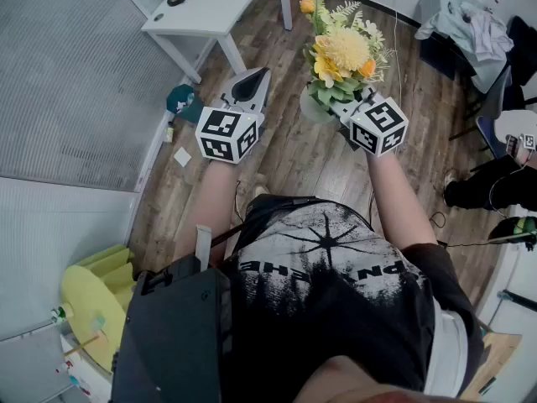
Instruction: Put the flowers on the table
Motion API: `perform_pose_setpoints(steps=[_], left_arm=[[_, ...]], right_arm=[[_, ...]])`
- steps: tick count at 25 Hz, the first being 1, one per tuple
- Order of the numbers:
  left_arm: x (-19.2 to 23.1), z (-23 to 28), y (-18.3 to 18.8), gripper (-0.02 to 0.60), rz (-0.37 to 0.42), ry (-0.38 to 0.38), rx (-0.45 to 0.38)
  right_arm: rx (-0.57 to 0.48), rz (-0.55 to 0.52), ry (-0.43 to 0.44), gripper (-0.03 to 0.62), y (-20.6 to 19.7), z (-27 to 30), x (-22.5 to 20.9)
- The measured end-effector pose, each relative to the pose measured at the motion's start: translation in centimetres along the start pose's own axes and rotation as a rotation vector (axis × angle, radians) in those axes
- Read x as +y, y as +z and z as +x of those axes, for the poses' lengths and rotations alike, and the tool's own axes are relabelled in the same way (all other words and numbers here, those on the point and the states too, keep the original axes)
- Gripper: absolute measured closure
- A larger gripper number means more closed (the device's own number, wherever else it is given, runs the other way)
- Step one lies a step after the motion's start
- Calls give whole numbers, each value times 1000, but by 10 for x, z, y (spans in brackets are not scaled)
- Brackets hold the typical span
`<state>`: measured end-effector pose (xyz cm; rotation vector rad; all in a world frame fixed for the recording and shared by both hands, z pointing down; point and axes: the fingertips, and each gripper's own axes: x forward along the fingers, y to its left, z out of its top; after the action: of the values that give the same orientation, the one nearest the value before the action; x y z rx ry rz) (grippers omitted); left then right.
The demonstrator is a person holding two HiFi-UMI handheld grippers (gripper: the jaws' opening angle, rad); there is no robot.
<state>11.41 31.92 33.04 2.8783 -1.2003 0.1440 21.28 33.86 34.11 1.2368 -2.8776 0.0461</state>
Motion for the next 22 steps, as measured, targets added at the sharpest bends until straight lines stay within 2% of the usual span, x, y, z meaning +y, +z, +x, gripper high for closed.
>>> perform_pose_setpoints(steps=[13,22], left_arm=[[-3,4,-2,569,-11,3,0],[-2,-3,-5,569,-11,41,-2]], right_arm=[[-7,-9,13,342,2,1,-2],[-14,-2,29,342,-1,2,-2]])
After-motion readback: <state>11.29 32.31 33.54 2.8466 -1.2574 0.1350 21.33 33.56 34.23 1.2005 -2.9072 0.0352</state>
